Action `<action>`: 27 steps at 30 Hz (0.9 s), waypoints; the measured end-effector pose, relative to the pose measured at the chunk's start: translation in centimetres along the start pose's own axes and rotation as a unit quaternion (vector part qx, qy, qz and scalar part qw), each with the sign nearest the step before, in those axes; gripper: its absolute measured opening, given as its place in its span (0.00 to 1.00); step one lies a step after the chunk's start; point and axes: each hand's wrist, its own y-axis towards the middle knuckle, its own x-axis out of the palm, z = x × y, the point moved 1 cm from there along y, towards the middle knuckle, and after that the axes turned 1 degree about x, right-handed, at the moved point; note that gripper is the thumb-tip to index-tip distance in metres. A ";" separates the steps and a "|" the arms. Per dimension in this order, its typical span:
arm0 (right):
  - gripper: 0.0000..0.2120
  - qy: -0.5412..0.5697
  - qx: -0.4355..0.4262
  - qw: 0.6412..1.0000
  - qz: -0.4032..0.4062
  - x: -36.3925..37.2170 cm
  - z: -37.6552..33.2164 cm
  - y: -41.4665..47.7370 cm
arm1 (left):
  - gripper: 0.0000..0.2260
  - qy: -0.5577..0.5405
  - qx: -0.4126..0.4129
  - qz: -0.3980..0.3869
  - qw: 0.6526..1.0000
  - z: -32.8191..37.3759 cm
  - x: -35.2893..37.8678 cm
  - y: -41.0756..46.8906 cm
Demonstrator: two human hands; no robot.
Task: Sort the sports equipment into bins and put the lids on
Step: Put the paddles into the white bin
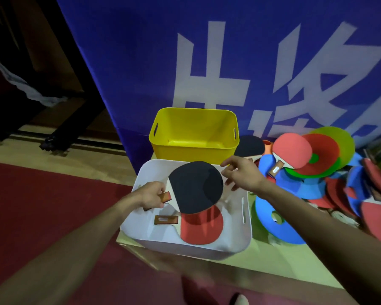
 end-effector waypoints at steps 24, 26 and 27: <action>0.10 -0.172 0.007 0.981 0.094 -2.7 3.3 -3.0 | 0.17 0.167 0.081 -0.105 0.977 1.2 5.2 7.6; 0.11 -0.198 -0.010 0.976 0.090 -3.0 3.3 -3.1 | 0.14 0.155 0.069 -0.111 0.979 1.1 5.5 7.6; 0.10 -0.202 -0.015 0.975 0.088 -3.1 3.3 -3.1 | 0.12 0.153 0.067 -0.119 0.979 1.2 5.8 7.4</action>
